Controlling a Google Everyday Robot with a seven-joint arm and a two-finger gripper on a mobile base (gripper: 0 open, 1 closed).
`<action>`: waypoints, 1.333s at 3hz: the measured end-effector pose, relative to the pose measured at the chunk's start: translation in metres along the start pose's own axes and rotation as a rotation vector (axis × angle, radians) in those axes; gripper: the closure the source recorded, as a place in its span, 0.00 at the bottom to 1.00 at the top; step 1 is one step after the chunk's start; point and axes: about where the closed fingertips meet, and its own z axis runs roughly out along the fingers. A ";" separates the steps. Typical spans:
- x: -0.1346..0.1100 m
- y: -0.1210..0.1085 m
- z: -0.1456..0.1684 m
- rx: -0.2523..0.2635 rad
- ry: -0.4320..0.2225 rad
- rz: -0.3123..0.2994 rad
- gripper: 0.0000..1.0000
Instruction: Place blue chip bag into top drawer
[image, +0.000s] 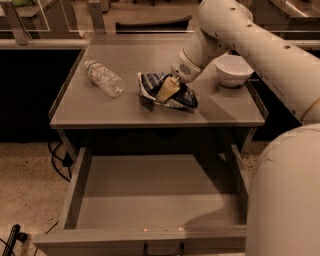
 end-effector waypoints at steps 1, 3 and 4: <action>0.012 0.007 -0.011 -0.007 -0.019 0.012 1.00; 0.075 0.066 -0.084 0.070 -0.059 0.090 1.00; 0.121 0.124 -0.105 0.100 -0.068 0.166 1.00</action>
Offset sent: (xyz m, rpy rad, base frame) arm -0.0961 -0.1009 0.0268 0.0371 0.0023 -0.1170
